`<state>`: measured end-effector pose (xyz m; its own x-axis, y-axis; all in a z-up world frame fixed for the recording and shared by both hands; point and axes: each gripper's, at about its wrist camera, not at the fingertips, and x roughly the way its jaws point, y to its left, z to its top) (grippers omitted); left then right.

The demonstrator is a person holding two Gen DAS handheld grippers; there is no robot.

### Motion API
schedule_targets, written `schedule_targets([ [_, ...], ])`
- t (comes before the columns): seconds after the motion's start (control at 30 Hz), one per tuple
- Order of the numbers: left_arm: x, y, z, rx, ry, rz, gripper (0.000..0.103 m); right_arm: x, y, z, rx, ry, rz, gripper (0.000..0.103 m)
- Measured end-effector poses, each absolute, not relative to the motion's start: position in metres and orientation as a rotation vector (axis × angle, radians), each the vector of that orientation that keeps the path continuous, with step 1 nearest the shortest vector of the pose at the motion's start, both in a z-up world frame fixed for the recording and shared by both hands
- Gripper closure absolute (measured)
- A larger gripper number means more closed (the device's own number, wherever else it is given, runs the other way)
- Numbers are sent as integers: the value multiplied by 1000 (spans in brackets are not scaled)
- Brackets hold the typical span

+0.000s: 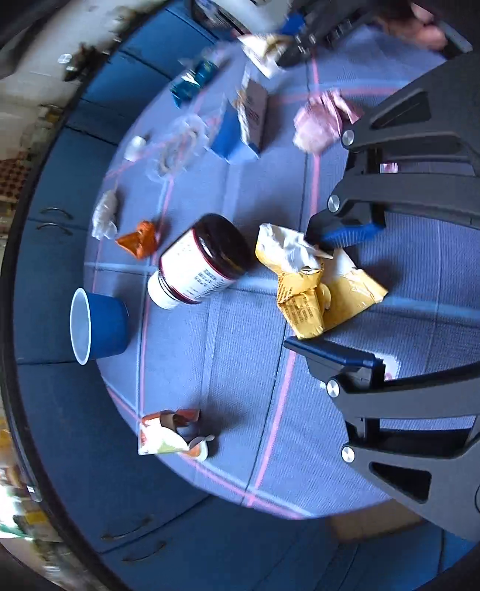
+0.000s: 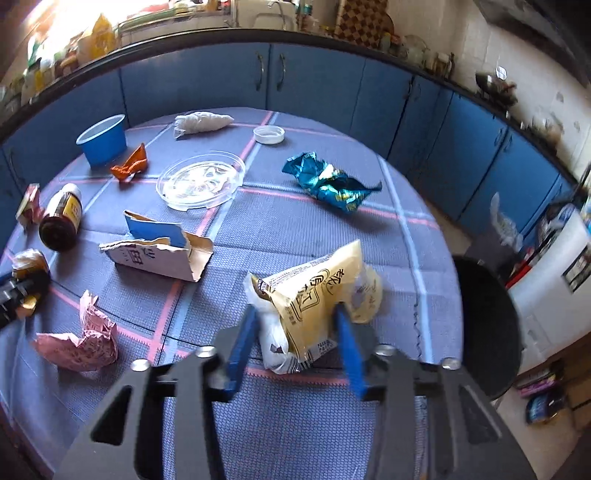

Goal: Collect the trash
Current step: 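Grasp the yellow snack bag with the right gripper while the left grasps the yellow wrapper, then carry both wrappers over the black bin and open both grippers to drop them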

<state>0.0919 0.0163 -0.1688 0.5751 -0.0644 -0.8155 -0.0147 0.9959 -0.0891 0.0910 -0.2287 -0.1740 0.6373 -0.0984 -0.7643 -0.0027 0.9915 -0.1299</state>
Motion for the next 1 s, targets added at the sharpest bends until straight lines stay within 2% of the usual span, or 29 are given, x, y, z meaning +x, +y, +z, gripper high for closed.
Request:
schedule_targets([
  [0.03, 91, 17, -168, -98, 954, -36, 61, 89, -224, -173, -153, 864, -59, 78],
  [0.13, 88, 15, -162, -112, 936, -61, 64, 86, -218, -169, -177, 851, -37, 83],
  [0.5, 85, -14, -119, -36, 798, -105, 64, 79, -221, -138, -143, 762, -27, 83],
  [1.0, 132, -136, -78, 38, 686, -278, 64, 94, -309, -105, -35, 682, -214, 83],
])
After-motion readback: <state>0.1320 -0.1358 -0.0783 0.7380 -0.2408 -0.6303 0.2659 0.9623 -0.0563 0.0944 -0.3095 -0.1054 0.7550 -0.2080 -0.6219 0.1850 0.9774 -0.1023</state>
